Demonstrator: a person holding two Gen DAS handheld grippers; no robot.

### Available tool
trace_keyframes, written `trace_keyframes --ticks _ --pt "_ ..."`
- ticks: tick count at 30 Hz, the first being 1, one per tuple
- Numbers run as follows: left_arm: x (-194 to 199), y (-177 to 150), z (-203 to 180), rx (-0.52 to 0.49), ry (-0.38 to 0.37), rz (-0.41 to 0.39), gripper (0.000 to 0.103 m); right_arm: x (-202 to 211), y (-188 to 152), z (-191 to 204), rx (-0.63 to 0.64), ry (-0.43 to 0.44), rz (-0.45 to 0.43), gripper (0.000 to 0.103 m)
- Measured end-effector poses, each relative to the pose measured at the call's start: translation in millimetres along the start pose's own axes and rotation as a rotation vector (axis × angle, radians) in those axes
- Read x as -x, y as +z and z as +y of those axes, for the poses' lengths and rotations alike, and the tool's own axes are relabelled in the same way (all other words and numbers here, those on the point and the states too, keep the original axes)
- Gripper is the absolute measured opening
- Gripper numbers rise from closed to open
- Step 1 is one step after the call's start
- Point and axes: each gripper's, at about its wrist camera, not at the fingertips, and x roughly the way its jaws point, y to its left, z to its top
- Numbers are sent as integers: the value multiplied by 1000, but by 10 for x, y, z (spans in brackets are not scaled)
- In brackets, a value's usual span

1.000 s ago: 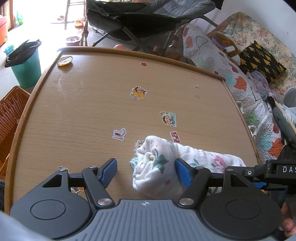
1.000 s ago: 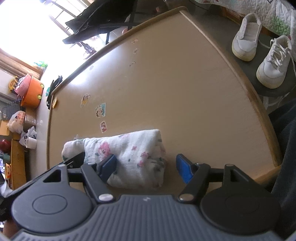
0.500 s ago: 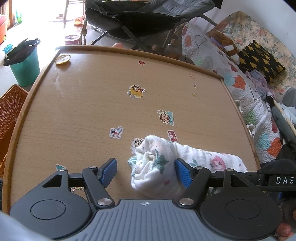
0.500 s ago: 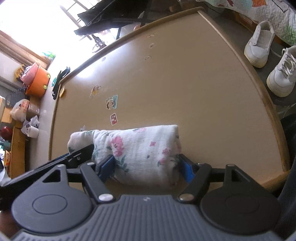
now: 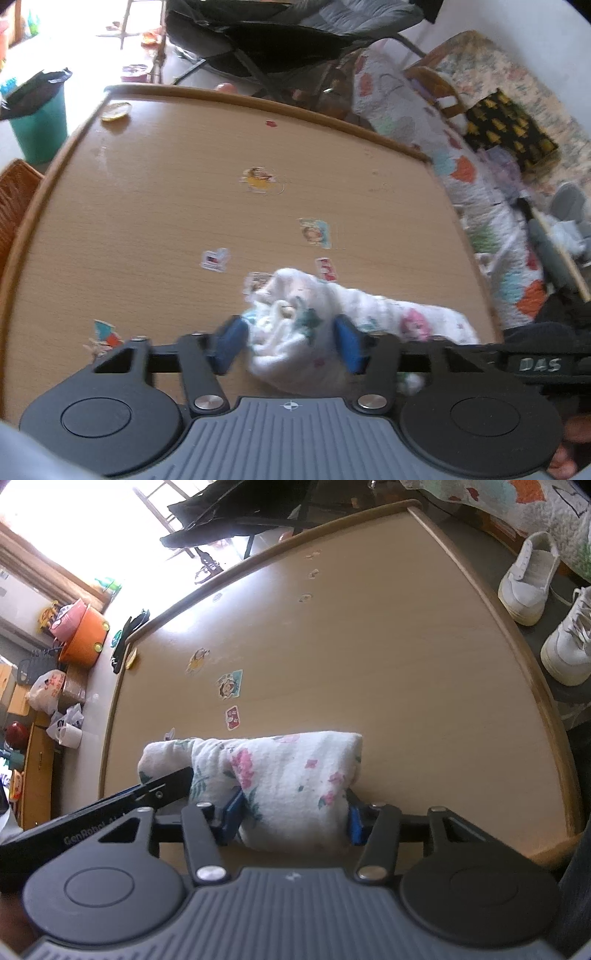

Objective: Fold clothes
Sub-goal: 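Close both grippers on the rolled floral bundle from opposite ends, then lift the rolled bundle with both grippers and carry it across the table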

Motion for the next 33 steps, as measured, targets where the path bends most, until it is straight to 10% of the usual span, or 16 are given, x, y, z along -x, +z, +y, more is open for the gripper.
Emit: trace_keyframes --ticks 21,33 --pt "87 39 -74 1 -17 -4 34 90 31 132 92 -15 -11 46" --pt "360 551 -140 13 -26 -137 34 285 519 427 201 -4 -129 45"
